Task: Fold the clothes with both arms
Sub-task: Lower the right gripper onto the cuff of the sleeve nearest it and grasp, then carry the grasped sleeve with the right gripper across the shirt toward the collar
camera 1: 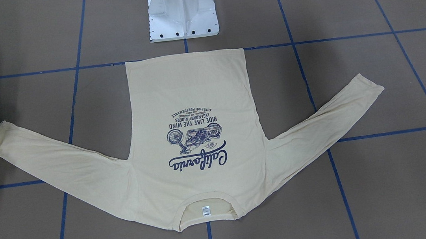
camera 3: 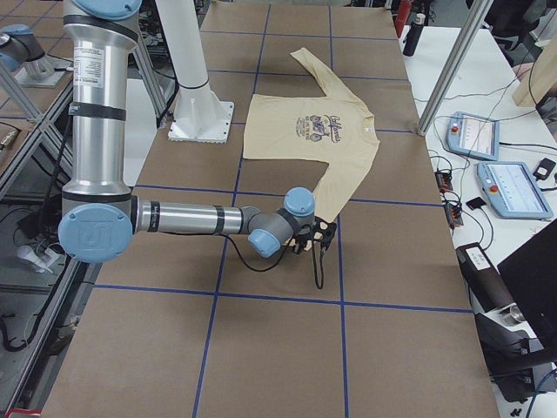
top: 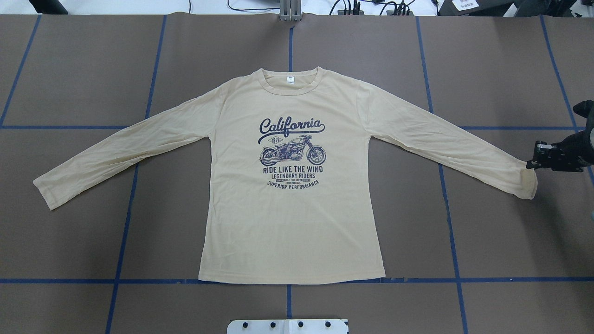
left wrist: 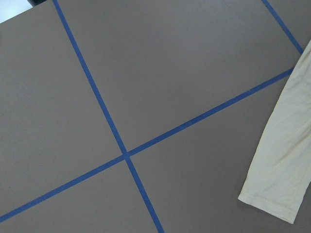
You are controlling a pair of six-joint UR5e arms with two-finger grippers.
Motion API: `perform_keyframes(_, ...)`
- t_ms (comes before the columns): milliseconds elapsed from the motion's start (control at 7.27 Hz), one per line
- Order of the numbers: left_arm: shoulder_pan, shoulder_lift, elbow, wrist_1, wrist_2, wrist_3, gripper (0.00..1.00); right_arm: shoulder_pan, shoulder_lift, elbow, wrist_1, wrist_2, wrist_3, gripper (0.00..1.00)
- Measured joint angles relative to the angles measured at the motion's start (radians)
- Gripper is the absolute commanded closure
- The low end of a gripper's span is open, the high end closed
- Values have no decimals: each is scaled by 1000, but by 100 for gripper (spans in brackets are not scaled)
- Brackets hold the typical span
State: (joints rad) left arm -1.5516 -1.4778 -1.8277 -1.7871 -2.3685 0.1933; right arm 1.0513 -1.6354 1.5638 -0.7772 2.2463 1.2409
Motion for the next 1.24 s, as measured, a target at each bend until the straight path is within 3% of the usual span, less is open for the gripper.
perform_keyframes(275, -1, 1, -11, 0, -1, -1, 0, -42, 125, 110, -75, -11, 223, 100)
perform_keyframes(413, -1, 2, -15, 0, -1, -1, 0, -93, 262, 137, -180, -41, 344, 100)
perform_keyframes(551, -1, 2, -17, 0, -1, -1, 0, -175, 447, 132, -315, -128, 473, 100)
perform_keyframes(826, 1, 3, -17, 2, -2, -2, 0, -319, 791, 15, -472, -334, 646, 100)
perform_keyframes(1101, 1, 8, -16, 4, -16, -2, 0, -428, 1047, -208, -460, -508, 689, 100)
perform_keyframes(1239, 1, 13, -15, 3, -39, -2, 0, -471, 1133, -330, -398, -573, 693, 100)
